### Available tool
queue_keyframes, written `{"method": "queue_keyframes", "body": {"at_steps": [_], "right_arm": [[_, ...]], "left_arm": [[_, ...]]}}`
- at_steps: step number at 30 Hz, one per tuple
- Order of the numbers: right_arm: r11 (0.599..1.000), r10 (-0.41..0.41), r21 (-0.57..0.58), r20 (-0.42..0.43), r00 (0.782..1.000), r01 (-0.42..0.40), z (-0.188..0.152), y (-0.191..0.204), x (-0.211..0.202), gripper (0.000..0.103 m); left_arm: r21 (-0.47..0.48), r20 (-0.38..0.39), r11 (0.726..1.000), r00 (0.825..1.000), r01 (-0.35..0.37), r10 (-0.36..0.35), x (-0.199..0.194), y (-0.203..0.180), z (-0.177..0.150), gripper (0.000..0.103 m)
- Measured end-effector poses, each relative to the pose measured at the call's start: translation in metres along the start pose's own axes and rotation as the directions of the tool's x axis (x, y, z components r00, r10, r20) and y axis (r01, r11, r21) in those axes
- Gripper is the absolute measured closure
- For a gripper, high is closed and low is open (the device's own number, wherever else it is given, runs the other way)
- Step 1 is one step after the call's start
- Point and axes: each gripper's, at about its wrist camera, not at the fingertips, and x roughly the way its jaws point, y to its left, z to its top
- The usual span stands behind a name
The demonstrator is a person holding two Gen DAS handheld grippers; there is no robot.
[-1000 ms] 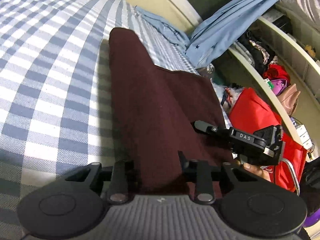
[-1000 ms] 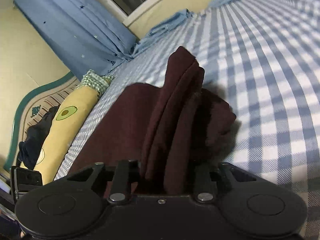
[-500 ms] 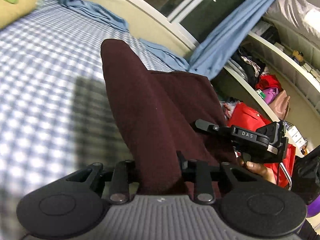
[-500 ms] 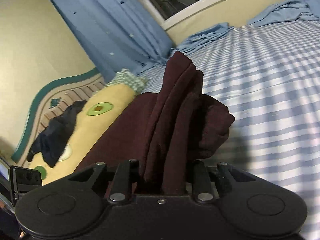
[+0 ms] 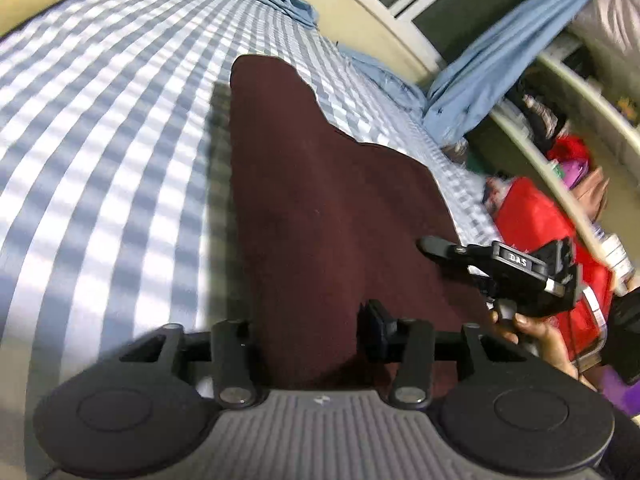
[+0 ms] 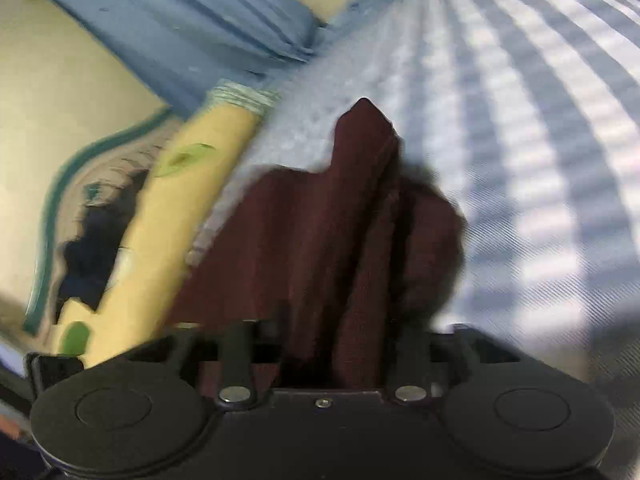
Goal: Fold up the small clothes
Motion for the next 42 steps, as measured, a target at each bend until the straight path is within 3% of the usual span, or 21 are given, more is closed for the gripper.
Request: {"method": "queue_keyframes", "body": {"at_steps": [1,3,8,11,13,16,18,21,26,28,30,36,37,39,42], "right_arm": [[1.0,0.03,0.008,0.002,1.0,-0.03,0.0,-0.004,-0.008,0.039],[0.999,0.011,-0.039,0.019,1.0,-0.011,0.005,-0.002,-0.032,0.018],[0.974,-0.07,-0.207,0.13,0.989,0.096,0.042,0.021,-0.082,0.018],[0.952,-0.127,-0.263,0.128,0.984,0.158,0.064,0.033,-0.061,0.02],[0.955,-0.146,-0.244,0.112,0.983,0.169,0.073,0.031,-0.035,0.024],[0.975,-0.144,-0.161,0.057,0.988,0.151,0.081,0.021,0.003,0.034],[0.991,-0.105,-0.074,0.049,0.993,0.109,0.086,0.01,0.017,0.06],[0.999,-0.031,-0.016,0.066,0.997,0.032,0.098,-0.004,0.019,0.082],[0.989,-0.017,0.148,0.015,1.0,0.014,0.093,-0.067,0.033,0.085],[0.978,0.043,0.201,0.042,0.998,-0.051,0.088,-0.08,0.031,0.081],[0.979,0.044,0.196,0.063,0.997,-0.056,0.084,-0.078,0.02,0.062],[0.996,0.069,-0.057,0.059,0.996,-0.066,0.043,-0.023,-0.066,0.057],[0.992,0.091,-0.095,0.059,0.994,-0.085,0.03,-0.009,-0.082,0.055],[0.982,0.16,-0.115,0.057,0.986,-0.152,0.007,0.014,-0.102,0.039],[0.962,0.251,-0.123,0.046,0.967,-0.244,-0.023,0.042,-0.107,0.037]], "left_arm": [[-0.002,-0.001,1.0,1.0,0.01,-0.01,-0.008,0.001,-0.002,0.048],[0.052,0.015,0.998,1.0,-0.027,0.026,-0.032,-0.004,-0.009,0.045],[0.223,0.137,0.953,0.975,-0.204,0.177,-0.086,-0.039,-0.021,0.042],[0.231,0.19,0.958,0.974,-0.167,0.124,-0.093,-0.067,-0.016,0.034],[0.255,0.201,0.957,0.976,-0.137,0.086,-0.089,-0.084,-0.016,0.029],[0.316,0.183,0.937,0.978,-0.151,0.096,-0.067,-0.103,-0.025,0.029],[0.34,0.149,0.927,0.982,-0.158,0.113,-0.047,-0.107,-0.033,0.029],[0.388,0.107,0.904,0.983,-0.177,0.146,-0.028,-0.106,-0.051,0.03],[0.383,0.085,0.909,0.986,-0.164,0.142,-0.031,-0.094,-0.064,0.03],[0.379,0.081,0.911,0.986,-0.163,0.143,-0.033,-0.094,-0.063,0.03],[0.364,0.089,0.916,0.986,-0.166,0.144,-0.033,-0.093,-0.06,0.03],[0.368,0.18,0.907,0.973,-0.205,0.147,-0.057,-0.11,-0.067,0.028],[0.359,0.196,0.911,0.971,-0.202,0.138,-0.064,-0.113,-0.068,0.027],[0.346,0.224,0.916,0.966,-0.204,0.13,-0.074,-0.118,-0.07,0.025],[0.337,0.272,0.913,0.952,-0.229,0.138,-0.091,-0.129,-0.077,0.016]]}}
